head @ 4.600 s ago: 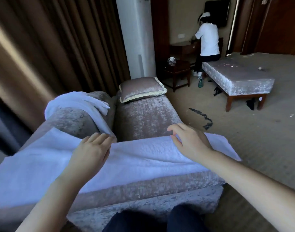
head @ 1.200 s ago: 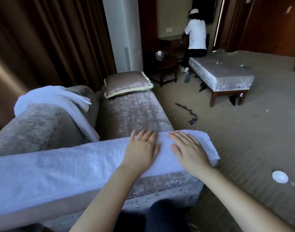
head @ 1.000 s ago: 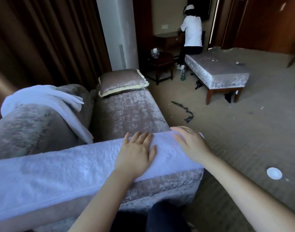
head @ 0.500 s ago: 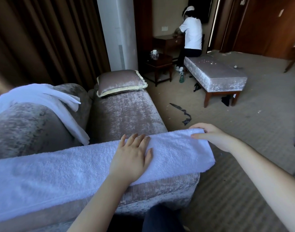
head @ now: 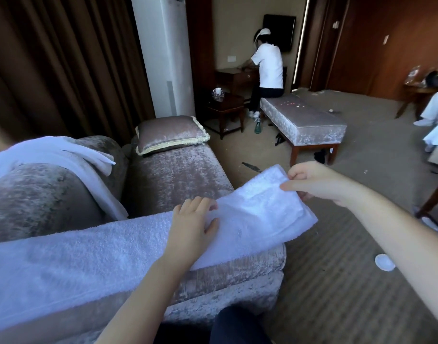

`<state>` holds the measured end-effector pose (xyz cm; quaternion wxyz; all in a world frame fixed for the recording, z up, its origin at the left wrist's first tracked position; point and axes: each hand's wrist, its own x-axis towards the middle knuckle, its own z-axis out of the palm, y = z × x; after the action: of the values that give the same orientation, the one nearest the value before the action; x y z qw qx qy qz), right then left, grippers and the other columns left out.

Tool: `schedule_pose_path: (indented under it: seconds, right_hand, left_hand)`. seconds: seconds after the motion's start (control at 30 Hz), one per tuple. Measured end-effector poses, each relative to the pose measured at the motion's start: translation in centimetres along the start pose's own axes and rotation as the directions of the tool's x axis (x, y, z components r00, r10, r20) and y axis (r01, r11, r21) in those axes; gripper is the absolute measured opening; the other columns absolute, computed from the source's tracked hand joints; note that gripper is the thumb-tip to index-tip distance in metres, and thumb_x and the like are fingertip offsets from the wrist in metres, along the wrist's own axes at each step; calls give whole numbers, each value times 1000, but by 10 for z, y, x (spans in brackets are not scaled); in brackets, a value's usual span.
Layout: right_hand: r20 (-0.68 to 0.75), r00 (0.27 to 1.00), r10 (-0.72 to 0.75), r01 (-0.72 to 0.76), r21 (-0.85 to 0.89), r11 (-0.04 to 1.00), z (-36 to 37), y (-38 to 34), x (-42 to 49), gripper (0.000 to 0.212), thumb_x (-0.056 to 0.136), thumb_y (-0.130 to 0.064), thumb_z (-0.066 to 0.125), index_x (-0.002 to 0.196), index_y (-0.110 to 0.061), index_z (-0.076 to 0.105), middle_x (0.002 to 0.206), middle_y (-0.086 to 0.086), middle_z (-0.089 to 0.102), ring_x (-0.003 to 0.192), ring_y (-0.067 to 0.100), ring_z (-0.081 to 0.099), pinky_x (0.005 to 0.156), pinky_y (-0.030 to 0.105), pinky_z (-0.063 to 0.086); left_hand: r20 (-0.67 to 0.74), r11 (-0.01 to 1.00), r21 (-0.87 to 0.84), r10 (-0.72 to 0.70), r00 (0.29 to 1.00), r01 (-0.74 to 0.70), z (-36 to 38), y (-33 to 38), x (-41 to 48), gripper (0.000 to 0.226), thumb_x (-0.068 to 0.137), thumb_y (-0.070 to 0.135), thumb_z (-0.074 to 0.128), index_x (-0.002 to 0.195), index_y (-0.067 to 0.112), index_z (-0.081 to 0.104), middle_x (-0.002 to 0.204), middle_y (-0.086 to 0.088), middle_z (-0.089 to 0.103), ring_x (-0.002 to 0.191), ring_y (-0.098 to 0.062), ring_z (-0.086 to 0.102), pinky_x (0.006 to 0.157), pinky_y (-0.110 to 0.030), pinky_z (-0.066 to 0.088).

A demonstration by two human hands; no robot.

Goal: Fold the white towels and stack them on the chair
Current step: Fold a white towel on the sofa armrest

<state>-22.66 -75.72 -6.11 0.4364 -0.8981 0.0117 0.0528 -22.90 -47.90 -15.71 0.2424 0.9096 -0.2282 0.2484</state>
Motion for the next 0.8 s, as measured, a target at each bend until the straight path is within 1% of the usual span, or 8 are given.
schedule_pose_path:
  seconds: [0.07,0.13,0.3,0.4,0.5,0.6,0.7,0.8]
  right_hand:
    - [-27,996,-81,80,-39,996,9,-34,-10,22,82,-20,70,85,1,63,70,10,61,63,17,55,62,32,43]
    - [-54,984,-167,165,-47,985,29,-68,-20,29,81,-18,69,84,9,59,67,10,48,64,16,44,60,30,33]
    - [61,946,-318,312,88,946,91,-125,-35,24,89,-25,66,92,-1,67,76,12,65,70,16,58,66,31,45]
    - [225,906,-360,324,180,929,121,-132,-42,24,99,-30,53,110,-15,67,104,-5,72,96,7,69,92,28,52]
    - [223,855,-467,432,190,881,158,-119,-47,23,97,-26,56,119,-21,63,118,-10,66,112,-2,59,104,27,44]
    - [-102,807,-581,578,-62,814,194,-94,-57,36,90,-40,62,122,-25,58,123,-15,59,114,-3,52,101,23,41]
    - [-337,618,-711,507,-520,688,212,-66,-60,55,81,-59,56,123,-22,54,128,-6,55,118,14,49,99,29,37]
    - [-392,600,-697,442,-565,697,226,-47,-53,62,78,-54,68,125,-19,50,131,2,54,121,22,49,100,39,39]
  left_hand:
    - [61,882,-416,-215,975,220,-23,19,8,9,88,9,62,83,17,62,82,7,65,74,-14,58,72,-21,44]
    - [237,608,-705,-281,930,364,-49,39,16,10,94,9,57,89,9,66,85,-2,70,71,-17,64,70,-23,50]
    - [391,300,-785,-440,809,542,-94,35,10,48,95,53,47,99,13,73,91,-6,74,76,-18,69,69,-33,55]
    - [380,388,-671,-552,742,632,-118,3,-3,54,89,63,51,89,13,72,73,5,61,70,-16,57,69,-30,46]
    - [328,493,-606,-560,761,624,-137,-21,-14,44,91,37,62,85,-7,62,74,-16,53,71,-25,53,64,-34,48]
    - [305,541,-559,-570,763,628,-154,-40,-17,41,91,25,62,90,-15,56,88,-29,63,79,-37,63,66,-33,57]
    - [271,525,-540,-632,726,658,-173,-53,-20,42,87,25,63,85,-16,55,79,-20,61,73,-30,61,74,-42,58]
    - [256,490,-542,-677,690,683,-186,-63,-22,32,94,18,60,77,-9,56,48,-1,48,45,-10,48,49,-20,47]
